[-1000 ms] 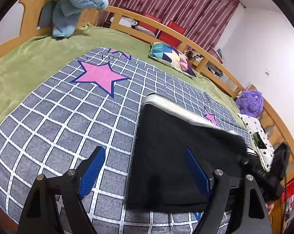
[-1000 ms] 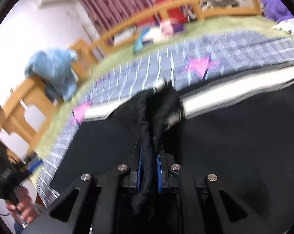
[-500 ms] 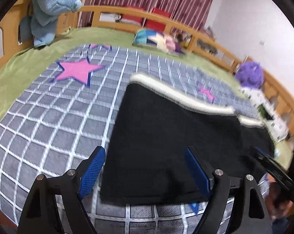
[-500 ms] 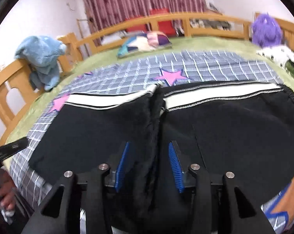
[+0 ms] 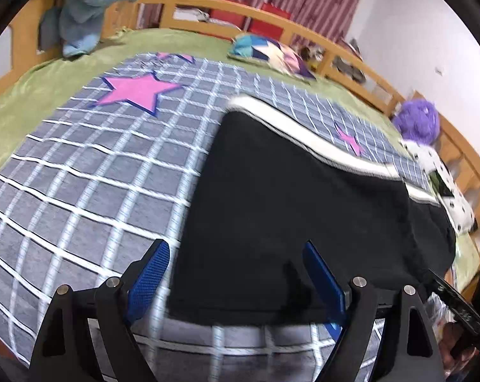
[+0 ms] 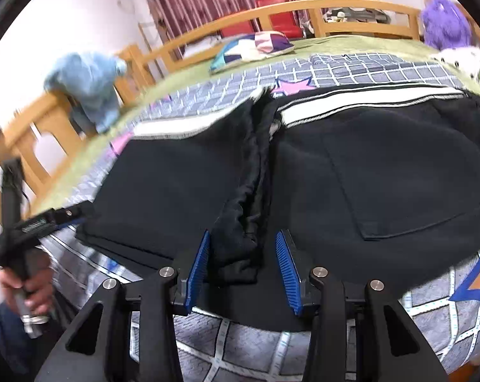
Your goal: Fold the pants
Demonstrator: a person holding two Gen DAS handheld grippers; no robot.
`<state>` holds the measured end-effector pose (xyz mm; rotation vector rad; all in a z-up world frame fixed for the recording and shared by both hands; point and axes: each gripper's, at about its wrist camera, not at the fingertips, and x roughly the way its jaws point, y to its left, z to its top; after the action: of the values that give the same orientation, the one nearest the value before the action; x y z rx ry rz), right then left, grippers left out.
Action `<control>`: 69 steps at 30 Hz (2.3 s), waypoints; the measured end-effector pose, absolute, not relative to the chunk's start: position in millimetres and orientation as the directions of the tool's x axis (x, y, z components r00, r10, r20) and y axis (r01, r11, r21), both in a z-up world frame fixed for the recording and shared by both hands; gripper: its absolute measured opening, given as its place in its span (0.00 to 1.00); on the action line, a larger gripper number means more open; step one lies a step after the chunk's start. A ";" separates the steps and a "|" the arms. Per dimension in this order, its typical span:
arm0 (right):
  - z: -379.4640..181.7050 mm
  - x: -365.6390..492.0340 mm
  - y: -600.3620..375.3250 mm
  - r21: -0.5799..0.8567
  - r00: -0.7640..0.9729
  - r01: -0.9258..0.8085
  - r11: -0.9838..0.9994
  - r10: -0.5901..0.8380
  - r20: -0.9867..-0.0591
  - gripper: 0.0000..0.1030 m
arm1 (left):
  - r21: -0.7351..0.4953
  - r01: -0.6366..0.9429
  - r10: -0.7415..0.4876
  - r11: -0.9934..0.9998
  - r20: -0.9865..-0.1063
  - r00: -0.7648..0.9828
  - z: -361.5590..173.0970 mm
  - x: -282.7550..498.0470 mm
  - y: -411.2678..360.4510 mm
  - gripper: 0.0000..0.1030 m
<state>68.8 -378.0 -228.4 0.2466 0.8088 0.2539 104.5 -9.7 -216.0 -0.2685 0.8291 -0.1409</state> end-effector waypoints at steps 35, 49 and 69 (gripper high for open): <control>-243.7 121.2 -623.5 0.559 0.775 0.328 0.761 0.121 -0.620 0.14 | -0.624 0.093 -0.591 0.776 -0.665 0.456 -240.2 234.7 9.7 0.09; -93.3 175.5 -476.4 0.452 0.880 0.058 0.890 0.168 -0.443 0.13 | -0.474 0.141 -0.446 0.869 -0.626 0.640 -116.3 234.2 113.0 0.09; -163.8 137.8 -417.2 0.202 0.679 0.186 0.962 0.022 -0.733 0.39 | -0.284 -0.020 -0.220 0.958 -0.781 0.584 -189.5 194.1 159.3 0.68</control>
<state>137.8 -417.2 -163.8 0.2702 0.8214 -0.0930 194.1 159.3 -189.5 -0.2759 0.9431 -0.1183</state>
